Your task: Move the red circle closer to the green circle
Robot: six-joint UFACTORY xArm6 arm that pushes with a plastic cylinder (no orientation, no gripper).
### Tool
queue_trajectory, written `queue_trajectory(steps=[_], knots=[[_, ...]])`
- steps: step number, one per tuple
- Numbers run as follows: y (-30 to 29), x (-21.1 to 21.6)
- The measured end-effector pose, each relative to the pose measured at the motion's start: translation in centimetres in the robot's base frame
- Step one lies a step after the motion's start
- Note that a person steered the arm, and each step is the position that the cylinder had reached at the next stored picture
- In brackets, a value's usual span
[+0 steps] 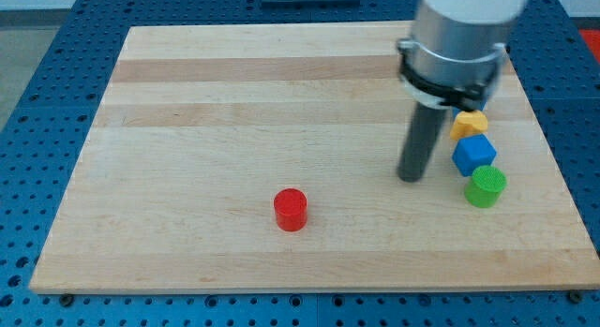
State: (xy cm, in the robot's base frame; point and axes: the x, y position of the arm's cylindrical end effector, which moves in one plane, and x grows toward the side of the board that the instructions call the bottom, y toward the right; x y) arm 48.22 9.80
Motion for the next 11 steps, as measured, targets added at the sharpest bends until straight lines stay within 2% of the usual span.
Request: queue_trajectory(steps=[1,2,3,5,6,8,9,11], knots=[[-6.5,-2.3],[-14.3,-2.1],[-17.3,2.6],[-13.6,9.1],[-10.6,9.6],[-10.6,8.0],[-14.5,7.8],[-13.3,3.5]])
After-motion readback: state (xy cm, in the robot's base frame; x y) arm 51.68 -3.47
